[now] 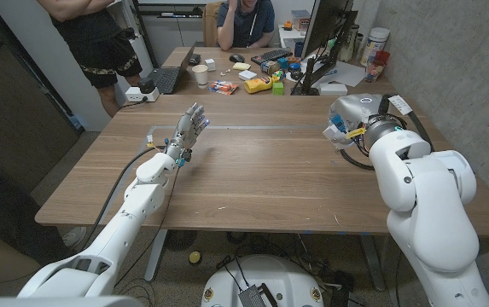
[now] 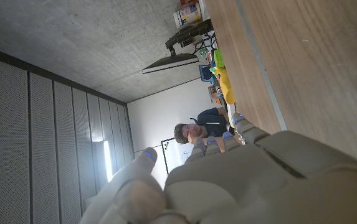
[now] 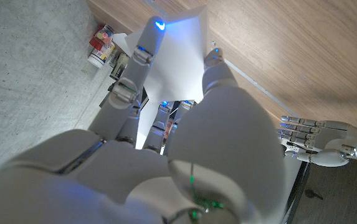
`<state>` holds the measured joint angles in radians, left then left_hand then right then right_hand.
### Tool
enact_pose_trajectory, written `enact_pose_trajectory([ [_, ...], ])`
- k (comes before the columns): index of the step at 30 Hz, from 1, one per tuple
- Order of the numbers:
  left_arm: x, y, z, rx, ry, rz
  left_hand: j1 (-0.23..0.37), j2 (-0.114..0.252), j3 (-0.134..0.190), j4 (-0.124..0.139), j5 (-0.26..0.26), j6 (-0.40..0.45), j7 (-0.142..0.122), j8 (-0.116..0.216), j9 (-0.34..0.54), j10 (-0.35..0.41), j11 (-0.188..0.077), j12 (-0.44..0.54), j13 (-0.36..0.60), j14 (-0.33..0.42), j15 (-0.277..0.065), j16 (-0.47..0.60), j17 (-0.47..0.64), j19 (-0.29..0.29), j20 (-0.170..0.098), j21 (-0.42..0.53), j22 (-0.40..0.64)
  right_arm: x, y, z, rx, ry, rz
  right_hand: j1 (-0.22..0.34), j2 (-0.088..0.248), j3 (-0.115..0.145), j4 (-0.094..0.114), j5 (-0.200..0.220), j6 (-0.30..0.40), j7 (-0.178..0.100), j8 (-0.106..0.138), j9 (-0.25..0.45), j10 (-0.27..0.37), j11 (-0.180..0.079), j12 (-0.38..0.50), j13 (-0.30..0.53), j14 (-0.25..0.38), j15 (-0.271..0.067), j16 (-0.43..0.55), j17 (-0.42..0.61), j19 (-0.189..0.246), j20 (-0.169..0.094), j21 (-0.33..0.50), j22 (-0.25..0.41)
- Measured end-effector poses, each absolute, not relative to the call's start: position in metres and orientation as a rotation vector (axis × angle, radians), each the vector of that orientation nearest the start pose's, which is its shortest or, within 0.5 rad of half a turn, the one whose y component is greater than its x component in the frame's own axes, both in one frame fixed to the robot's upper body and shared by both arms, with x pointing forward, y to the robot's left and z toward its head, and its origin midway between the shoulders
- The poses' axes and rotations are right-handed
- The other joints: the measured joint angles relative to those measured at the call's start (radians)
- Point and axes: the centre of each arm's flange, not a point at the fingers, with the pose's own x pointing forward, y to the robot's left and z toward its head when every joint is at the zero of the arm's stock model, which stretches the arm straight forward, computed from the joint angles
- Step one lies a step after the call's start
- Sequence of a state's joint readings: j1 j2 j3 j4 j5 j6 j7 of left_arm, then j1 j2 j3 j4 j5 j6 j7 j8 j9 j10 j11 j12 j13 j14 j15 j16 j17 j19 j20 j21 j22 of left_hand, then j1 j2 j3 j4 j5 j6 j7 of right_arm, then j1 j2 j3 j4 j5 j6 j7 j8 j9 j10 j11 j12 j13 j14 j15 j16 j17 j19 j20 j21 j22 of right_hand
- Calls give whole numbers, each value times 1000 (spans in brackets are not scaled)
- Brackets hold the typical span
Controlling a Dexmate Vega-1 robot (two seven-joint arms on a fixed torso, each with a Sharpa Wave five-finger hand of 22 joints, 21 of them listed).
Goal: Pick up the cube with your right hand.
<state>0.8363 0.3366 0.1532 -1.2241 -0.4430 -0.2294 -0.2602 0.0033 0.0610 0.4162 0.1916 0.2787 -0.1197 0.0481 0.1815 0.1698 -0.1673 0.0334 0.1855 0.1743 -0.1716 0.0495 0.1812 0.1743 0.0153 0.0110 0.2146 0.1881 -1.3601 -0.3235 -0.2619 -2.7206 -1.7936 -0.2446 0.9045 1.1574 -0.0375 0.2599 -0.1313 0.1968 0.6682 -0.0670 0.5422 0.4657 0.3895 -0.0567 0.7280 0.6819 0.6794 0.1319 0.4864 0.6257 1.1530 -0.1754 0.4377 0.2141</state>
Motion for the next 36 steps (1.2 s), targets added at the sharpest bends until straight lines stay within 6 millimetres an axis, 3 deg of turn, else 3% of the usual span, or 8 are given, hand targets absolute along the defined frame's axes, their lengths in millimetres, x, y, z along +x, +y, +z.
enact_pose_trajectory([
  [16,659,290,-25,3,-597,-278,0,0,-8,0,0,0,0,0,0,0,0,0,0,0,0,0,0,0,0,0,0,322,-184,63,-1723,-404,-468,0,0,1,1,0,7,7,0,0,10,-2,20,19,7,7,-15,61,0,0,17,0],
  [36,658,290,-25,1,-597,-276,0,0,-8,0,0,0,0,0,0,0,0,0,0,0,0,0,0,0,0,0,0,321,-183,63,-1726,-415,-472,0,0,1,1,7,15,15,-2,-3,11,0,31,28,18,18,-32,96,0,0,34,-7],
])
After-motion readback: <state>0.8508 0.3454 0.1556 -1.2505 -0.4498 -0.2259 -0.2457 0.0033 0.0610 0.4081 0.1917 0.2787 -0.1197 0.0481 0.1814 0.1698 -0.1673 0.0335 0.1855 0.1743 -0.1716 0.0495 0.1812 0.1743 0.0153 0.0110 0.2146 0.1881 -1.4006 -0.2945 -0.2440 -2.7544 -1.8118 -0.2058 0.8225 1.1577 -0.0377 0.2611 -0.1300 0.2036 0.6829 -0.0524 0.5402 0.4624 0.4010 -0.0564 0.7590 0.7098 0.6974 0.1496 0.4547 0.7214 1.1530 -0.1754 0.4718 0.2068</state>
